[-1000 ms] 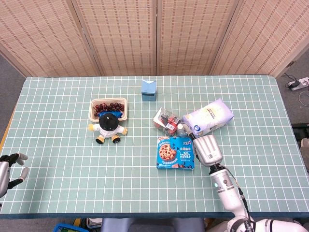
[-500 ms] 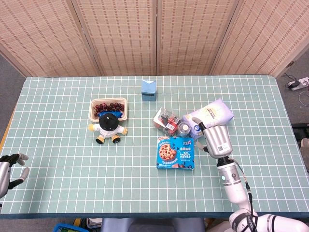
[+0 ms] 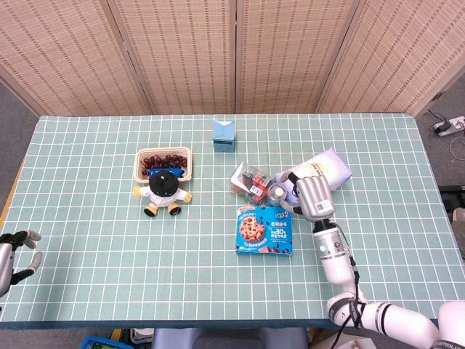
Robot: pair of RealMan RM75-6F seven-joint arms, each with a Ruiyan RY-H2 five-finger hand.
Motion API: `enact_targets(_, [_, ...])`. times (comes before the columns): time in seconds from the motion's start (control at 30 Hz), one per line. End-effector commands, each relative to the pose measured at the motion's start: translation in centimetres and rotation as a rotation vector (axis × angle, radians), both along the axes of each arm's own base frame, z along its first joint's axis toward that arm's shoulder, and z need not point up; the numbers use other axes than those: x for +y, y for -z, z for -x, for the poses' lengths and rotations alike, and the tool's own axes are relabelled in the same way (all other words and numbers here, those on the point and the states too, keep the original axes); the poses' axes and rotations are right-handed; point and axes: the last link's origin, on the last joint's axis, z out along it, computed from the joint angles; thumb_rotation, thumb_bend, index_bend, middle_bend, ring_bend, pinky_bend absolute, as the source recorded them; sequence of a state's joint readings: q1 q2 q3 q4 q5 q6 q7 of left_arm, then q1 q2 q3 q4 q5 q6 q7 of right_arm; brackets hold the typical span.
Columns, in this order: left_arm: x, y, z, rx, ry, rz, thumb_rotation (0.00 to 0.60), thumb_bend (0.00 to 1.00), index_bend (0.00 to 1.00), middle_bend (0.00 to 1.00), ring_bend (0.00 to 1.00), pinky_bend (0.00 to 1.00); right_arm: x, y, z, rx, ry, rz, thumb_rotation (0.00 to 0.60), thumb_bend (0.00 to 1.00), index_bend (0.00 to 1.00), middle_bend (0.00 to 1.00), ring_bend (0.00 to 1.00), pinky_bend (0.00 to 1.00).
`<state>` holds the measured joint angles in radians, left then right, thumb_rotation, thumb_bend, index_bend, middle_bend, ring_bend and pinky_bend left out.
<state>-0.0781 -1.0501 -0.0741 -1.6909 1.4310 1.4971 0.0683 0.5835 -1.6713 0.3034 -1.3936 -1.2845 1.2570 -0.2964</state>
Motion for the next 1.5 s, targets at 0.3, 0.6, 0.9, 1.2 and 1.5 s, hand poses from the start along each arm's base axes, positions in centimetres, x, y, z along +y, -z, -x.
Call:
enact_targets(0.3, [0.0,0.0,0.0,0.001,0.001,0.003,0.600,0.34,0.52,0.52,0.44,0.51,-0.7,2.2,-1.2,-0.061,-0.009,-0.047,0.600,0.10,0.45,1.00,1.00,1.00])
enact_targets(0.6, [-0.1,-0.1,-0.2,-0.001,0.007,0.001,0.600,0.34,0.52,0.52,0.44,0.51,-0.9,3.2,-1.6,-0.122,-0.002,-0.065,0.600,0.27,0.49,1.00,1.00,1.00])
enact_targets(0.9, [-0.2,-0.2,-0.3,-0.005,0.014,-0.001,0.600,0.34,0.52,0.52,0.44,0.51,-1.0,3.5,-1.2,-0.131,0.010,-0.052,0.600,0.39,0.58,1.00,1.00,1.00])
enact_targets(1.2, [-0.2,-0.1,-0.3,-0.003,0.012,0.002,0.600,0.34,0.52,0.52,0.44,0.51,-1.0,3.0,-0.9,-0.130,-0.019,-0.001,0.600,0.47,0.67,1.00,1.00,1.00])
enact_targets(1.5, [-0.2,-0.1,-0.3,0.001,0.009,0.004,0.600,0.34,0.52,0.52,0.44,0.51,-0.9,2.4,-1.0,-0.159,-0.049,0.037,0.600,0.57,0.79,1.00,1.00,1.00])
